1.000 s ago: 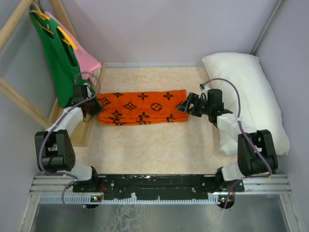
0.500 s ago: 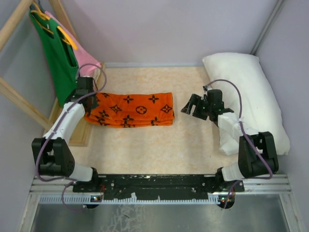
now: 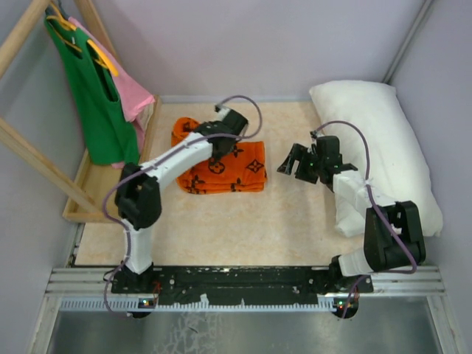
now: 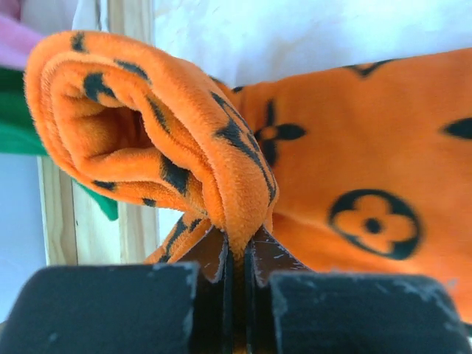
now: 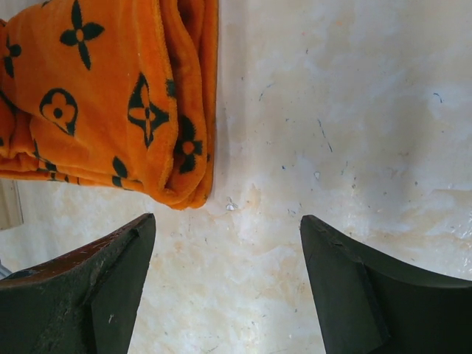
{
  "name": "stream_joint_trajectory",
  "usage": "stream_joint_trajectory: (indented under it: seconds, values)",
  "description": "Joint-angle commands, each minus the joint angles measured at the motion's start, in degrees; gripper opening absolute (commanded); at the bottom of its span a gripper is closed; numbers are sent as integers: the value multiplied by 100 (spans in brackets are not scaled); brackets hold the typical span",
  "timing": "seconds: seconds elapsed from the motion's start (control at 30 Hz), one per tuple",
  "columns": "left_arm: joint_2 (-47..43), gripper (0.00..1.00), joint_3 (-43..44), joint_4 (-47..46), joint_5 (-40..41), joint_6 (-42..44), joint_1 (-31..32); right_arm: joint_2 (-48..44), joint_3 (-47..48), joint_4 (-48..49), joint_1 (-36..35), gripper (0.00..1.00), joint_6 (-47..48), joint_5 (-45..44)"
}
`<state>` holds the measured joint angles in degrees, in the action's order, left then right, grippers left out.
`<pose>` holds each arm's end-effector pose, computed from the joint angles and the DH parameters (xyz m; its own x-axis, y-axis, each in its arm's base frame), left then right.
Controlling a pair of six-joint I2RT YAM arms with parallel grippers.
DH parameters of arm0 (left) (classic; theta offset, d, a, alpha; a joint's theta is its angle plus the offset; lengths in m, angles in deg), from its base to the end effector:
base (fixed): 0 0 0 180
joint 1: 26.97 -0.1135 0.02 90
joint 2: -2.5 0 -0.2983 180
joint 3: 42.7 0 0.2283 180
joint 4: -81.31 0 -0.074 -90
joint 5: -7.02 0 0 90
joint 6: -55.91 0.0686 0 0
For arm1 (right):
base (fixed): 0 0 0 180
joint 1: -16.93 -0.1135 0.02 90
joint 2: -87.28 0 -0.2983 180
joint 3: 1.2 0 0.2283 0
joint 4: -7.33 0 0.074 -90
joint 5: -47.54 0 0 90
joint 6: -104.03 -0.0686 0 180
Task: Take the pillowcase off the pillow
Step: Fold the pillowcase at the center of the board.
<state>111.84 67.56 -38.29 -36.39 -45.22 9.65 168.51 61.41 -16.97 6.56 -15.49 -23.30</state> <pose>0.3577 -0.2037 0.2943 -0.7004 0.3552 -0.6191 -0.0218 0.8563 0.5160 0.2837 0.0748 0.2409 -0.7832 0.3298 -0.5271 -0.0236 0.8313 0.5553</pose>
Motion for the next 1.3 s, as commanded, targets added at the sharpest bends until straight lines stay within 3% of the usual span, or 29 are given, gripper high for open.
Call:
stream_joint_trajectory:
  seconds: [0.0,0.13,0.47,1.27]
  values:
    - [1079,0,1370,1144,1140,-330,727,-59,228,114,-17,80,114,55]
    - [1761,0,2069,1365,962,-255,1136,-22,166,110,-18,80,121,60]
    - [1949,0,2698,952,115,26,1456,246,-55,394,-13,81,14,266]
    - [2039,0,2669,880,-1370,-361,1692,284,-311,584,-17,82,-48,378]
